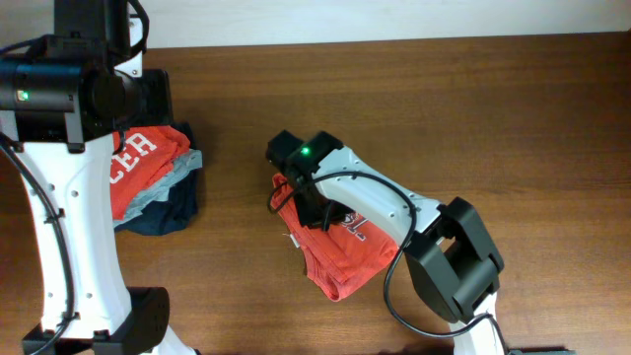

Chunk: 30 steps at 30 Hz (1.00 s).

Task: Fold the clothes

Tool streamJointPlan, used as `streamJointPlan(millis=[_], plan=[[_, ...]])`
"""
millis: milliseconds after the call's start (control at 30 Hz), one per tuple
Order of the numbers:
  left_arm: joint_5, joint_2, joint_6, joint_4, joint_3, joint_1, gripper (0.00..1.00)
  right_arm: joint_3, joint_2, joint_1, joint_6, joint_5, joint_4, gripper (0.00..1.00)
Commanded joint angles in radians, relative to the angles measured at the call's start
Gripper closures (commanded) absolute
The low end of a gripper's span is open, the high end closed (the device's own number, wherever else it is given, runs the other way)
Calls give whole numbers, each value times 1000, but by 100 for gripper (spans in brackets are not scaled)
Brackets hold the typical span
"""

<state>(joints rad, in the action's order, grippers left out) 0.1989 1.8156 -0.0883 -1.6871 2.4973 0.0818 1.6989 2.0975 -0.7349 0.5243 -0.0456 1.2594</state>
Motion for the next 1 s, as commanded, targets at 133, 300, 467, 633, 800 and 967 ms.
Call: streamJointPlan(millis=[133, 300, 467, 633, 800, 967], plan=[[-1, -26, -9, -1, -2, -6, 40, -5, 4, -66, 4, 28, -24, 58], [-1, -26, -9, -1, -2, -6, 40, -5, 2, -77, -74, 113, -37, 59], [-1, -26, -9, -1, -2, -6, 39, -5, -6, -77, -256, 314, -87, 55], [-1, -26, -9, -1, -2, -6, 39, -1, -16, -76, -342, 390, -114, 54], [-1, -26, -9, -1, -2, -6, 35, 39, -76, -38, -351, 366, -95, 54], [-114, -16, -2, 0, -3, -6, 27, 60, -205, 108, -208, 243, -17, 51]])
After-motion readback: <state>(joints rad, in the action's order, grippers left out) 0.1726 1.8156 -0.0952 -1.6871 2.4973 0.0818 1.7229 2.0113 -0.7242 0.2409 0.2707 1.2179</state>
